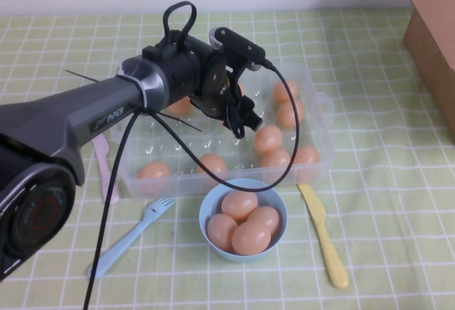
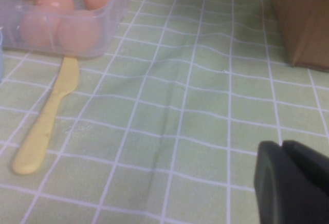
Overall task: Take an egg out of the egg box
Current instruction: Pick up the egg from the plastic box, then place the egg in the bowl
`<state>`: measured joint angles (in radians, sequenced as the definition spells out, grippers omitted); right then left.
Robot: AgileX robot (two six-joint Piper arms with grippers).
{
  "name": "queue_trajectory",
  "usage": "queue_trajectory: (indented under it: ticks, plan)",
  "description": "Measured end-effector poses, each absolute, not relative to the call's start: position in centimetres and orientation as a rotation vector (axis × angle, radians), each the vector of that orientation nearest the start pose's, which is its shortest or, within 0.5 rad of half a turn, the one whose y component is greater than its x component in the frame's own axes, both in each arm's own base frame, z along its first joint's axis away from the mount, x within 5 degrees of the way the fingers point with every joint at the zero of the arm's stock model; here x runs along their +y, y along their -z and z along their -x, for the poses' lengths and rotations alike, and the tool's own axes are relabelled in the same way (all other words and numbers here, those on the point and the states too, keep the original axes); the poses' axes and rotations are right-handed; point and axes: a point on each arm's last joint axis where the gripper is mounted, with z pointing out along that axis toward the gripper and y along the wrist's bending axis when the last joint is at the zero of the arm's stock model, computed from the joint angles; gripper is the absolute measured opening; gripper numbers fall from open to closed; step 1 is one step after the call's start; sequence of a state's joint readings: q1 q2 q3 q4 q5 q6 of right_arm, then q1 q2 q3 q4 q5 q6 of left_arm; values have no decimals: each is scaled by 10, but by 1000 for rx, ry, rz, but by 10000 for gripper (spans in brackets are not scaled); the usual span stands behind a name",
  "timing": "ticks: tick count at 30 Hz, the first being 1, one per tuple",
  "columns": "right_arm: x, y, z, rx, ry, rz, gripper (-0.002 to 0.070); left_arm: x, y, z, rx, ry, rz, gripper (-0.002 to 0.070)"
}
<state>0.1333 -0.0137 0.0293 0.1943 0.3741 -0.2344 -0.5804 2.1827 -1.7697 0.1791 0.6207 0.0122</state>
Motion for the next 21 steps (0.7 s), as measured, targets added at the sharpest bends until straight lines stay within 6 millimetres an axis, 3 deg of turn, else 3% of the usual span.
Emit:
queue_trajectory:
  ticks: [2, 10, 13, 16, 21]
  plan:
    - [13, -171, -51, 1855, -121, 222, -20, -262, -200, -417, 2345, 49, -856, 299]
    - [13, -171, -51, 1855, -121, 222, -20, -265, -206, -413, 2335, 48, -863, 302]
    - [13, -171, -51, 1855, -121, 222, -20, -269, -225, -403, 2307, 32, -891, 302]
    - [13, -171, -51, 1855, -121, 222, -20, -271, -258, -385, 2269, 29, -906, 302]
    - [13, -171, -51, 1855, -121, 222, -20, -268, -295, -334, 2274, 49, -975, 301]
